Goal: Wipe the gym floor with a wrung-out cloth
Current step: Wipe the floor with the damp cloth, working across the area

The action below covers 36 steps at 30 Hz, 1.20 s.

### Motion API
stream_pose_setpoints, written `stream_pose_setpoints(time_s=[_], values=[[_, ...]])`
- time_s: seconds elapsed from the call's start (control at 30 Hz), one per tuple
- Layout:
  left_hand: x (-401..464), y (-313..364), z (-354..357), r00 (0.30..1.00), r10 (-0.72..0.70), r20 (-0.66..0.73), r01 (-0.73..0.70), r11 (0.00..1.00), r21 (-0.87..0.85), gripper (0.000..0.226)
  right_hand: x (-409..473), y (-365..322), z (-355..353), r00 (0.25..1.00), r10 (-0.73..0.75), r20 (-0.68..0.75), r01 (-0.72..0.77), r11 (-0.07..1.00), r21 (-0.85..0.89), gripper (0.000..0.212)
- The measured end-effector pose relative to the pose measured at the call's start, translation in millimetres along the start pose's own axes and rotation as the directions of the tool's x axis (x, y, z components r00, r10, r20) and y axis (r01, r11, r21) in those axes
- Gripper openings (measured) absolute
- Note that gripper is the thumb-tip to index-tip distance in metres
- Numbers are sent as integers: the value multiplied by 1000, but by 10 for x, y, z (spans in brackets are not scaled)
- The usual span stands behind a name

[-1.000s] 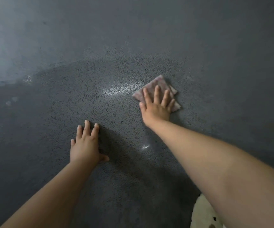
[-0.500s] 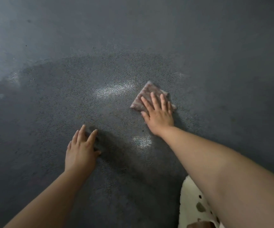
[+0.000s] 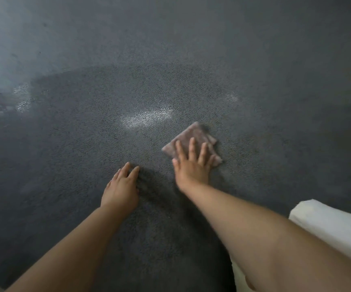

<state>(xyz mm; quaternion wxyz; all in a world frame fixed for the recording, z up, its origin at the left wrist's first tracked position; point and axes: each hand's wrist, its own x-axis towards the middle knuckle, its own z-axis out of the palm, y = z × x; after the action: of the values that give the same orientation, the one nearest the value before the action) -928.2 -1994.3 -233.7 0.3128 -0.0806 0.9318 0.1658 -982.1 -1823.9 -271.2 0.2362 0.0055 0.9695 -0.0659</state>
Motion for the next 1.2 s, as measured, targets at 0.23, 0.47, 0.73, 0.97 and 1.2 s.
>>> stream_pose_setpoints(time_s=[0.23,0.47,0.73,0.97,1.2], values=[[-138,158,217,998,-23,-60,21,1000,-23,70,-313,12,229,941,-332,60,338,927,-163,57],[-252,302,452,1000,26,11,-27,990,136,66,59,1016,-5,992,97,-84,-99,995,-11,57],[-180,497,450,988,-18,-152,38,990,133,55,-150,741,161,855,515,-70,-477,831,288,56],[-82,728,442,988,40,-149,-27,995,94,66,-542,269,465,940,313,-133,-284,937,202,58],[15,858,401,992,81,-97,-71,993,98,76,89,1041,16,988,84,-130,-81,996,27,58]])
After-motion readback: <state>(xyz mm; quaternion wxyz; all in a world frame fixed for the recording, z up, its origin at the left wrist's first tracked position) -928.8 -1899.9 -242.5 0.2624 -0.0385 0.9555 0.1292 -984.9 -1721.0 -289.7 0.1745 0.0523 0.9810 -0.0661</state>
